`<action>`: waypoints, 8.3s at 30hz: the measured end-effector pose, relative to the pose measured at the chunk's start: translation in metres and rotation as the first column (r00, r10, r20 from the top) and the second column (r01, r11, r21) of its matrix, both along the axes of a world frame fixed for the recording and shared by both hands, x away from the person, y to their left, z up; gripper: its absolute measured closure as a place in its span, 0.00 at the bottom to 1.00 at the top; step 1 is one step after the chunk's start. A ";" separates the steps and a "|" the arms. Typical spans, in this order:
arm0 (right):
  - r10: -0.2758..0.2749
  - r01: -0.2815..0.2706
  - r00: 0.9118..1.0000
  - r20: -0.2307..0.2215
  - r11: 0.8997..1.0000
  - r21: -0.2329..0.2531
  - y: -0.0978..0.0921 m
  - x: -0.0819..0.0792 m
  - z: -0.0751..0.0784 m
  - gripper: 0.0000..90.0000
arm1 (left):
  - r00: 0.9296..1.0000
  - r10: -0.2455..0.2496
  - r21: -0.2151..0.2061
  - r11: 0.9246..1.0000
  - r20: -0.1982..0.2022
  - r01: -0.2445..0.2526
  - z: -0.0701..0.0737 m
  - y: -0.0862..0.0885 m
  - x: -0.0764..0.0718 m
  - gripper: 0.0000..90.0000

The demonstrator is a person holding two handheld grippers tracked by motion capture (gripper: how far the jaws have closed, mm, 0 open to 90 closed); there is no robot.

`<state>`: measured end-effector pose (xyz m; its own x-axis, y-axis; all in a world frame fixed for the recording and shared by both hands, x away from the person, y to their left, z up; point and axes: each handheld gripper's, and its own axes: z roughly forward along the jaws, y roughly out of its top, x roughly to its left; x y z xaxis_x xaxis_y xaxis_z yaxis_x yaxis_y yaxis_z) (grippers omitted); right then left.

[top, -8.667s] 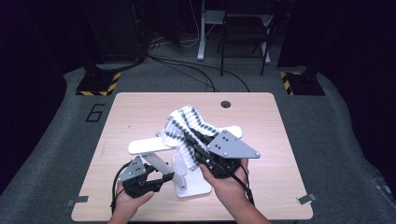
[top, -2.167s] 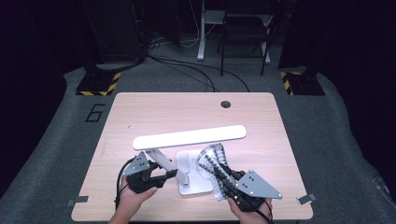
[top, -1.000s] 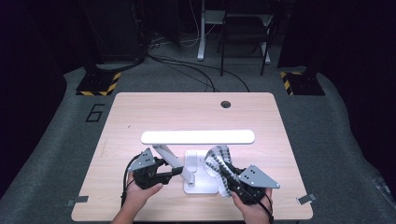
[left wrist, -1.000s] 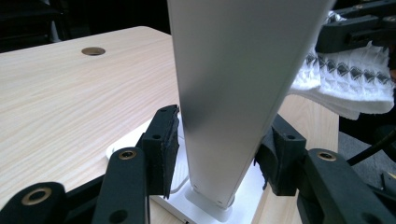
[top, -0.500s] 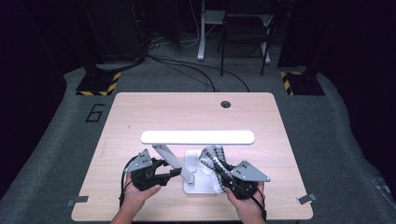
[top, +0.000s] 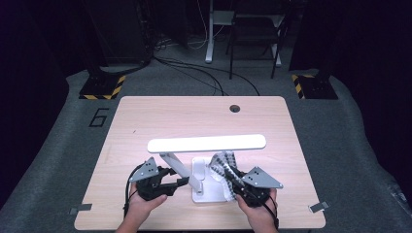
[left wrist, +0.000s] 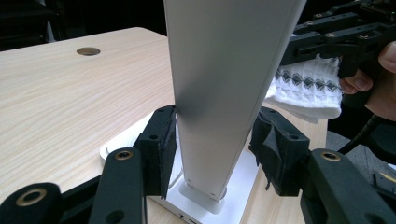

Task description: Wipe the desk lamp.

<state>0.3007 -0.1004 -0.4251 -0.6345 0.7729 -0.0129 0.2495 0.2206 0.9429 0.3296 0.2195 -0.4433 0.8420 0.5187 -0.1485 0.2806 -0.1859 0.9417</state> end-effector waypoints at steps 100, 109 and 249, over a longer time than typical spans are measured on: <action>0.182 -0.201 0.963 -0.200 0.976 -0.081 0.089 0.101 -0.038 0.89 | 0.979 0.200 0.021 0.980 -0.028 -0.200 -0.024 0.057 -0.005 0.48; 0.159 -0.190 0.958 -0.237 0.975 -0.112 0.088 0.106 -0.049 0.81 | 0.978 0.208 0.022 0.978 -0.031 -0.207 -0.025 0.059 -0.003 0.48; -0.004 0.010 0.996 -0.088 0.998 0.058 -0.013 0.018 -0.038 0.62 | 0.936 0.291 0.318 0.922 -0.198 -0.219 -0.059 0.062 -0.015 0.79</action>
